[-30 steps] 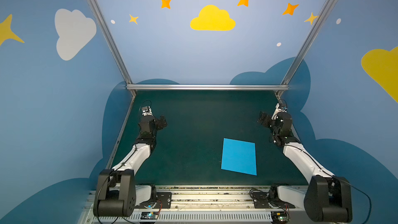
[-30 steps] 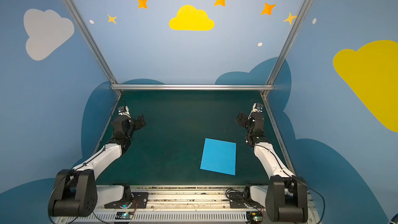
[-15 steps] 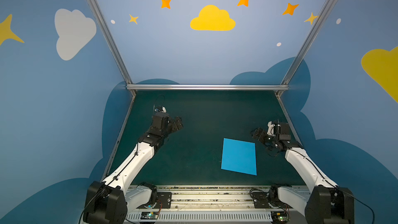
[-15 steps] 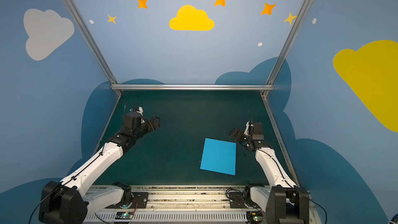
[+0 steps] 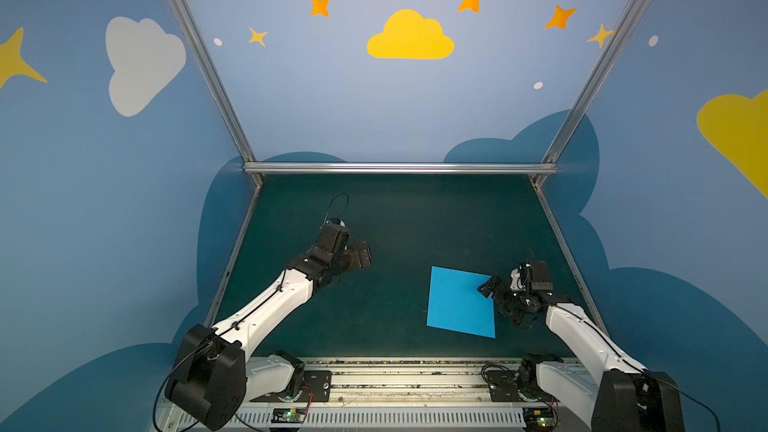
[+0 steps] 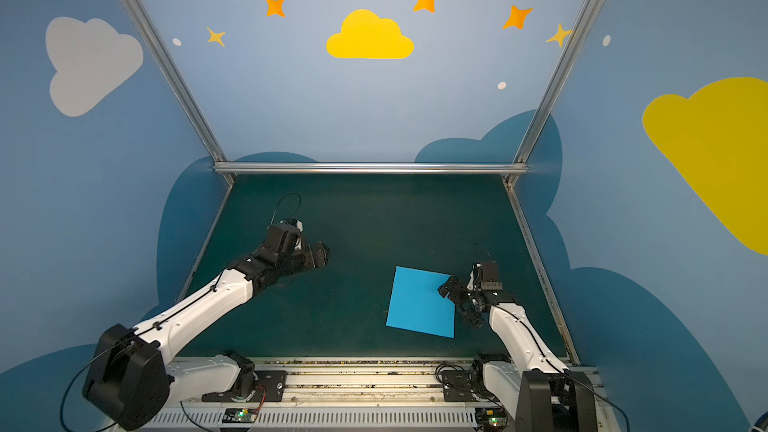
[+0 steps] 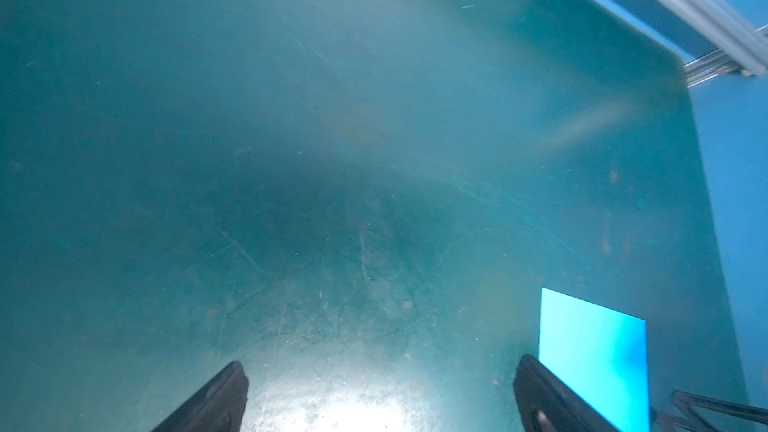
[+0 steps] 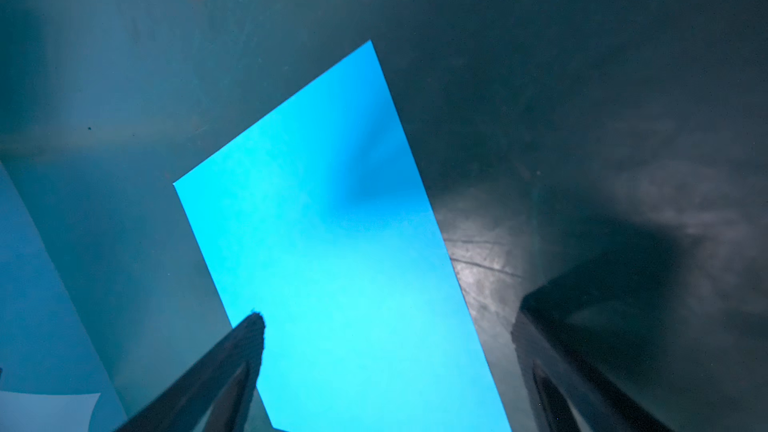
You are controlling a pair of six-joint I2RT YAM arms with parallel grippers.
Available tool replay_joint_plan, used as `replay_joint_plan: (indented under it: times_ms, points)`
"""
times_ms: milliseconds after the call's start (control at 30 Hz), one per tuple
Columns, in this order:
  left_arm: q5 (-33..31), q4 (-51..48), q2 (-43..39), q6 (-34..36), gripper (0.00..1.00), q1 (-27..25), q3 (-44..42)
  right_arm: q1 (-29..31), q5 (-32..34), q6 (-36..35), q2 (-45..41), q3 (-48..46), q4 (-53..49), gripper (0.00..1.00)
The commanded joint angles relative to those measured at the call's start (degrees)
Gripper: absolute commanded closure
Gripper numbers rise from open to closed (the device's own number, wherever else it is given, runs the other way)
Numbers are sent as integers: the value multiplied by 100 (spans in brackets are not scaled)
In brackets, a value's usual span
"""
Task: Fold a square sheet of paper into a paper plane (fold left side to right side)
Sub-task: 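Raise both arms and move the right gripper over the blue sheet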
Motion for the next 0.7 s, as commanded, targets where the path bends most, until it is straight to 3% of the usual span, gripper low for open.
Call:
replay_joint_plan:
  times_ms: [0,333,500,667]
  points:
    - [114,-127,-95,-14,0,-12,164,223,134,230,188,-164,-184,5]
    - [246,-93,-192,-34,0,-19,142,1721,446,1078,1054,44,663,5]
    - [234,-147,-102,1,0,-22,182,2569,246,1508,1874,463,1518,5]
    - [334,-376,79,61,0,-29,307,2991,358,1422,2265,1152,1206,6]
